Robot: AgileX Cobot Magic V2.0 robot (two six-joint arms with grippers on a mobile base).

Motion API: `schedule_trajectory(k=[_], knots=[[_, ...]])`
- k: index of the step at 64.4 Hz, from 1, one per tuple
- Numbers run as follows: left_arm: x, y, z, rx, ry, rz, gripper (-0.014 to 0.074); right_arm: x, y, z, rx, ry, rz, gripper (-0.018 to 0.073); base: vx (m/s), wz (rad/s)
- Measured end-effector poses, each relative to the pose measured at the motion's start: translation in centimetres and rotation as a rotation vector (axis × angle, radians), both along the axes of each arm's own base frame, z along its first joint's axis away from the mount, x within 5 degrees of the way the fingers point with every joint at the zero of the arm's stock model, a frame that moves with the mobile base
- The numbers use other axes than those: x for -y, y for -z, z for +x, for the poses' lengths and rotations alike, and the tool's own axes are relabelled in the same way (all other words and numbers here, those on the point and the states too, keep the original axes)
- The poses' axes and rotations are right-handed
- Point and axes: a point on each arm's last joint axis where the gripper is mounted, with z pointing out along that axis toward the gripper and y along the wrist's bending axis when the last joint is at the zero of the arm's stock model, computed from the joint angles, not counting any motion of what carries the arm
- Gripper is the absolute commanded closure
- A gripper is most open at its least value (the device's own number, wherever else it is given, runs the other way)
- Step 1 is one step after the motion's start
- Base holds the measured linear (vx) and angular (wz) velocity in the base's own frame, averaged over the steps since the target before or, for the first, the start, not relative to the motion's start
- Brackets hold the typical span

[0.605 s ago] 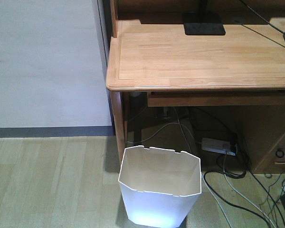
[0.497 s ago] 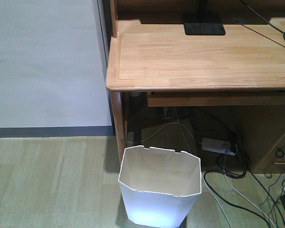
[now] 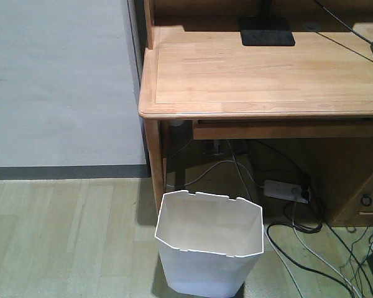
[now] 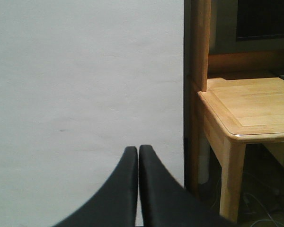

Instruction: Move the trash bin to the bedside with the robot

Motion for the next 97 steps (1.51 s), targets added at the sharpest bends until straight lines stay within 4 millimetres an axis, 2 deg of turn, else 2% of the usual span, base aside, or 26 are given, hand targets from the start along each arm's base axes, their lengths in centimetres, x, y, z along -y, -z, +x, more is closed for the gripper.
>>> schedule_trajectory(k=[22,28,36,42,53,58,67,82,91,97], knots=[[0.0,0.0,0.0,0.000,0.000,0.000,0.0603,0.0,0.0,0.0,0.002,0.000,0.000,0.0564,0.00,0.00],[0.0,0.0,0.0,0.000,0.000,0.000,0.0603,0.0,-0.4,0.0,0.051,-0.003,0.001,0.0564,0.00,0.00],[0.0,0.0,0.0,0.000,0.000,0.000,0.0603,-0.1,-2.2,-0.2,0.245,-0.014,0.003,0.0564,0.00,0.00],[0.0,0.0,0.0,0.000,0.000,0.000,0.0603,-0.1,-3.8,-0.1,0.265,-0.014,0.002,0.0564,0.00,0.00],[0.0,0.0,0.0,0.000,0.000,0.000,0.0603,-0.1,-7.7,2.0,0.140,-0.010,0.001,0.0564,0.00,0.00],[0.0,0.0,0.0,0.000,0.000,0.000,0.0603,-0.1,-8.4,3.5,0.026,-0.005,0.022,0.0564,0.00,0.00],[0.0,0.0,0.0,0.000,0.000,0.000,0.0603,-0.2,-7.5,6.1,-0.162,0.005,0.083,0.0564,0.00,0.00],[0.0,0.0,0.0,0.000,0.000,0.000,0.0603,-0.2,-5.2,8.5,-0.352,0.021,0.128,0.0550,0.00,0.00],[0.0,0.0,0.0,0.000,0.000,0.000,0.0603,-0.2,-4.3,9.9,-0.407,0.026,0.125,0.0461,0.00,0.00],[0.0,0.0,0.0,0.000,0.000,0.000,0.0603,-0.3,-3.7,11.2,-0.465,0.029,0.123,0.0355,0.00,0.00]])
